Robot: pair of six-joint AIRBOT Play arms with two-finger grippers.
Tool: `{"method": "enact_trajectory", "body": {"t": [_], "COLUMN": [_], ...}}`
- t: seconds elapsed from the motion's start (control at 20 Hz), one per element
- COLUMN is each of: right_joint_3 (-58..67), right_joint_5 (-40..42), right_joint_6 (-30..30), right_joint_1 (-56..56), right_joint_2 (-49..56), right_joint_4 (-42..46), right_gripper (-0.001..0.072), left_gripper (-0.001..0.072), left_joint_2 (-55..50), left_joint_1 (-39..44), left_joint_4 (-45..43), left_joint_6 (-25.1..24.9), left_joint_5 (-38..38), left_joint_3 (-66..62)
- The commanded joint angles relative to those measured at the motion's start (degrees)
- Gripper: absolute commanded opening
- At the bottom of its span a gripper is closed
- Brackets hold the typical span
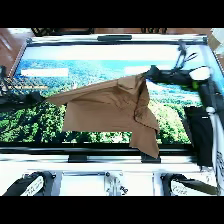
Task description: Fold the shirts.
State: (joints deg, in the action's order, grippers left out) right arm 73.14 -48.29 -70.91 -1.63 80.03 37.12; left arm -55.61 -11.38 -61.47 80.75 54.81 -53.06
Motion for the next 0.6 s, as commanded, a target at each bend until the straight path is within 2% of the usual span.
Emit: {"method": "enact_trajectory", "body": {"t": [0.0, 0.15, 0.2, 0.25, 0.3, 0.35, 0.45, 0.5, 0.55], "right_joint_3": [-0.4, 0.0, 0.3, 0.6, 1.1, 1.2, 1.2, 1.2, 1.2], "right_joint_5": [4.7, 4.5, 4.5, 3.9, 2.2, 0.2, -7.0, -11.8, -17.6], "right_joint_6": [0.1, 0.0, -0.7, -1.0, -1.0, -1.0, -2.2, -4.3, -6.6], "right_joint_1": [-5.9, -5.3, -4.0, -2.3, 0.1, 2.7, 9.3, 12.4, 15.0], "right_joint_2": [8.3, 8.2, 7.3, 6.1, 4.4, 2.6, -1.9, -3.8, -5.2], "right_joint_4": [-6.2, -6.3, -6.2, -6.2, -6.1, -5.6, 0.5, 5.7, 12.1], "right_gripper": [0.0065, 0.0074, 0.0224, 0.0453, 0.0502, 0.0502, 0.0502, 0.0502, 0.0502], "left_gripper": [0.0037, 0.0056, 0.0189, 0.0554, 0.0717, 0.0720, 0.0699, 0.0626, 0.0592], "left_joint_2": [-7.6, -11.6, -11.9, -11.8, -11.8, -11.9, -11.9, -11.9, -12.1], "left_joint_1": [0.6, 1.3, 1.2, 1.0, 0.3, -1.0, -4.2, -6.0, -7.8], "left_joint_4": [6.6, 8.3, 8.6, 8.5, 8.2, 6.7, -0.4, -4.0, -6.9], "left_joint_6": [-0.1, -0.1, -0.1, -0.3, -1.5, -3.8, -3.4, -1.6, 0.0], "left_joint_5": [-1.5, -3.3, -4.9, -6.1, -5.4, -3.3, 2.1, 5.0, 8.3], "left_joint_3": [1.8, 1.7, 1.7, 1.4, 0.2, -1.8, -5.4, -6.1, -5.8]}}
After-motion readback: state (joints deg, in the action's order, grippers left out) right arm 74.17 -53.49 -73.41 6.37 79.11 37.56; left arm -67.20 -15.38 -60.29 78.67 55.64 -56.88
